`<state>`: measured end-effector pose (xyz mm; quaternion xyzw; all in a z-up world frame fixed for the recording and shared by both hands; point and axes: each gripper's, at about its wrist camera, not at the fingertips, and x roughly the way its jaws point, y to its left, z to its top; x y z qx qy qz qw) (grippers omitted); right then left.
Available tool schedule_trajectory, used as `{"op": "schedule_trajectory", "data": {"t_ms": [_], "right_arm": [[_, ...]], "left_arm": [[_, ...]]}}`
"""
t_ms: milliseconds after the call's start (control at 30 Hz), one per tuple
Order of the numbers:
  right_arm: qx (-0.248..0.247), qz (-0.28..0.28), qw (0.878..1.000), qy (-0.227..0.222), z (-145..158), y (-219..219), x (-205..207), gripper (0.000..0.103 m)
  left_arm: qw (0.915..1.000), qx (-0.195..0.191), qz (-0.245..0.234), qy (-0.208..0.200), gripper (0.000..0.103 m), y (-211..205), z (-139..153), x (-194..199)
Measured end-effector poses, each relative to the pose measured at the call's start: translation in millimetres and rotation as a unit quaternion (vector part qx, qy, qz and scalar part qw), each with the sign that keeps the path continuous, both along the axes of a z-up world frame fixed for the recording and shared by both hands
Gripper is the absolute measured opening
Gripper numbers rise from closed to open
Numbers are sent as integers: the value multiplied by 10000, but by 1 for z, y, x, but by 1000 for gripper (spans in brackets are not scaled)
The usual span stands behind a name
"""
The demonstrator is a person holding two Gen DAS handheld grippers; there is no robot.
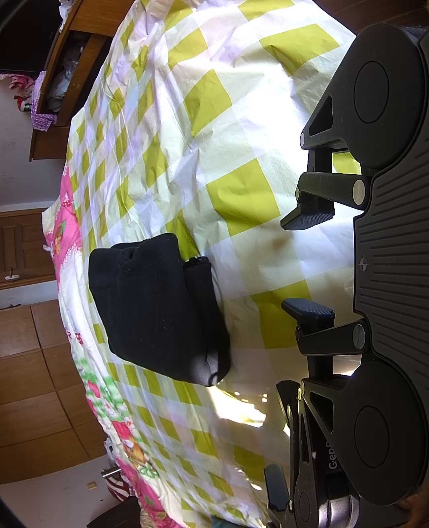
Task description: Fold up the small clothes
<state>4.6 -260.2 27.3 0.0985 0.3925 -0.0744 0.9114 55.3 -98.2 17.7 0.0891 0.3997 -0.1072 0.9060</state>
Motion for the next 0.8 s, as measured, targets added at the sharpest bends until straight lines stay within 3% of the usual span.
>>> {"op": "schedule_trajectory", "data": {"t_ms": [800], "right_arm": [[5,-4,10000,-6,0,0,0,45]], "left_arm": [[10000,-48,48,64,103,1,-1,1]]}}
